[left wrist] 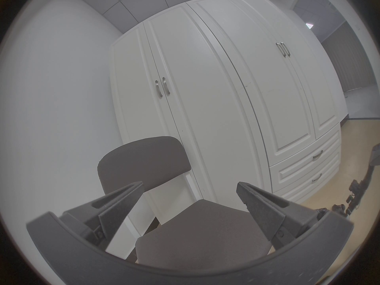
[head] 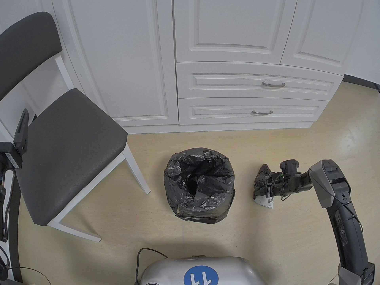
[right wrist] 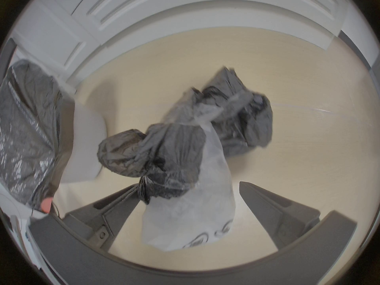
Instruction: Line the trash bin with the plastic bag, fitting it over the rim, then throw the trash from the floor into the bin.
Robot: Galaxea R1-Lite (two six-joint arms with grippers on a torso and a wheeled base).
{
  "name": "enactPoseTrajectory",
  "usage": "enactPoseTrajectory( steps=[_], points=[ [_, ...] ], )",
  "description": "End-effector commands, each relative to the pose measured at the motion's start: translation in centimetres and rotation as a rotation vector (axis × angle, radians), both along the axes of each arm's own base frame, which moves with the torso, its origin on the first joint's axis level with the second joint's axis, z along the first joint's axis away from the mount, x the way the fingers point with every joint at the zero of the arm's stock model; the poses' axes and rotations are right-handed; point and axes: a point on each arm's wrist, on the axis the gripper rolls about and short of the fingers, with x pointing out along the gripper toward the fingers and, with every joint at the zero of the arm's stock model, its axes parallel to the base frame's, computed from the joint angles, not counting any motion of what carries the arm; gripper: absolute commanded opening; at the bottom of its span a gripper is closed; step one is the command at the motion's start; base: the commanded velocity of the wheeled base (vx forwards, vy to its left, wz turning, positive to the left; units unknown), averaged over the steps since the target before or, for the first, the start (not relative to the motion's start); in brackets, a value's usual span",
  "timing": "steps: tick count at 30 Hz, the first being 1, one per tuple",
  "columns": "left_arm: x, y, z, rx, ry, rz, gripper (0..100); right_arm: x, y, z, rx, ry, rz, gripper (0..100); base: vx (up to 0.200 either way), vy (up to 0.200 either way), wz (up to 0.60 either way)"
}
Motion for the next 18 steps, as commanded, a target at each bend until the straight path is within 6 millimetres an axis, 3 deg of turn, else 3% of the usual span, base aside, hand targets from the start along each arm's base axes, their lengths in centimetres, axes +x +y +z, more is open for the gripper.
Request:
enactPoseTrajectory(
  steps=[1,2,9,11,15,16,17,18],
  points=[
    [0.2,0.0,-0.1,0.003,0.006,0.003,100,0.0,0.5,-1.9,0.046,-0.023,-0.051,100,0.0,0.0,0.0],
    [0.2,0.0,-0.1,0.003,0.006,0.004,100,0.0,0.5,-1.9,0.045,-0.024,-0.052,0,0.0,0.0,0.0],
    [0.2,0.1,-0.1,0.004,0.007,0.013,100,0.2,0.6,-1.6,0.021,-0.038,-0.076,0,0.0,0.0,0.0],
    [0.2,0.1,-0.1,0.004,0.007,0.016,100,0.7,0.5,-0.1,-0.008,-0.082,-0.111,0,0.0,0.0,0.0],
    [0.1,0.1,-0.2,0.005,0.009,0.014,100,-0.2,0.3,7.4,0.011,-0.23,-0.164,0,0.0,0.0,0.0],
    [0.1,0.1,-0.2,0.005,0.009,0.014,100,-0.2,0.3,7.4,0.011,-0.23,-0.164,0,0.0,0.0,0.0],
    [0.2,0.1,-0.2,0.007,0.009,0.008,100,-1.4,0.4,12.2,0.029,-0.285,-0.175,0,0.0,0.0,0.0],
    [0.2,0.1,-0.2,0.01,0.008,0.004,100,-2.3,0.7,15.3,0.03,-0.322,-0.17,0,0.0,0.0,0.0]
  ],
)
